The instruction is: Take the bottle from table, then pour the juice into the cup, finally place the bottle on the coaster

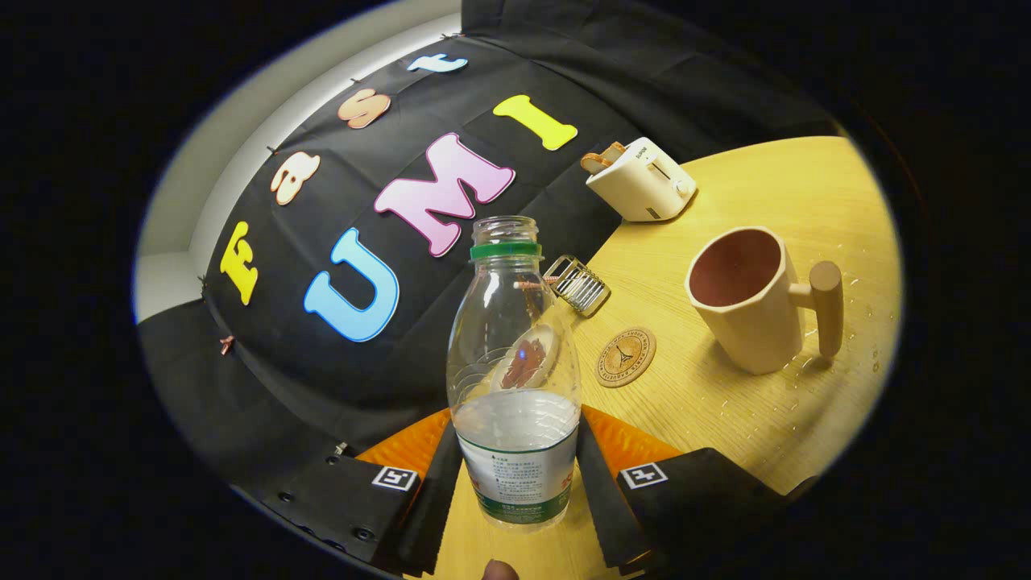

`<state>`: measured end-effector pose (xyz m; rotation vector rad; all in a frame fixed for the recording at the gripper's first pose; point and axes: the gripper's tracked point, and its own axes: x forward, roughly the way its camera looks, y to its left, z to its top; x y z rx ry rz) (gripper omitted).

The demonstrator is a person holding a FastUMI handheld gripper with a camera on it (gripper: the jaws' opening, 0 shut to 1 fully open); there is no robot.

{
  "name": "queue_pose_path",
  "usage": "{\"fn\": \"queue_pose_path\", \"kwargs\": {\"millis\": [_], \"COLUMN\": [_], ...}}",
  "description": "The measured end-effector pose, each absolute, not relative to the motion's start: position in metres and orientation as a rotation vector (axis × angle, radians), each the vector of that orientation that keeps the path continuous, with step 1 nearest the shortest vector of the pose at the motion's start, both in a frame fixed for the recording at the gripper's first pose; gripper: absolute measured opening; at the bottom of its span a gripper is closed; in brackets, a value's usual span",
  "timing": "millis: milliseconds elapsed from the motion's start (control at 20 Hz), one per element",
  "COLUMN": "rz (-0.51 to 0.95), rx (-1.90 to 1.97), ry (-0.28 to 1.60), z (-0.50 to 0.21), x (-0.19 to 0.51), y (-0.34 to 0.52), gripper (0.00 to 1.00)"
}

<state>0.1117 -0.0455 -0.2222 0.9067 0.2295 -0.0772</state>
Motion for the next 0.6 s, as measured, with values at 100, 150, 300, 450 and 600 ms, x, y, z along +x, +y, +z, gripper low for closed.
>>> {"fn": "queue_pose_path", "kwargs": {"millis": [100,150,300,450,600], "rz": [-0.067,-0.062,-0.056,-0.065,-0.085], "rx": [0.964,0.993,1.097,1.195,1.249], "ry": [0.235,0.238,0.24,0.24,0.217], "z": [-0.223,-0.223,-0.226,-0.231,-0.231], "x": [0.11,0.109,0.108,0.11,0.111], "y": [-0.045,-0.046,-0.049,-0.056,-0.071], "gripper": [0.76,0.76,0.76,0.76,0.75]}}
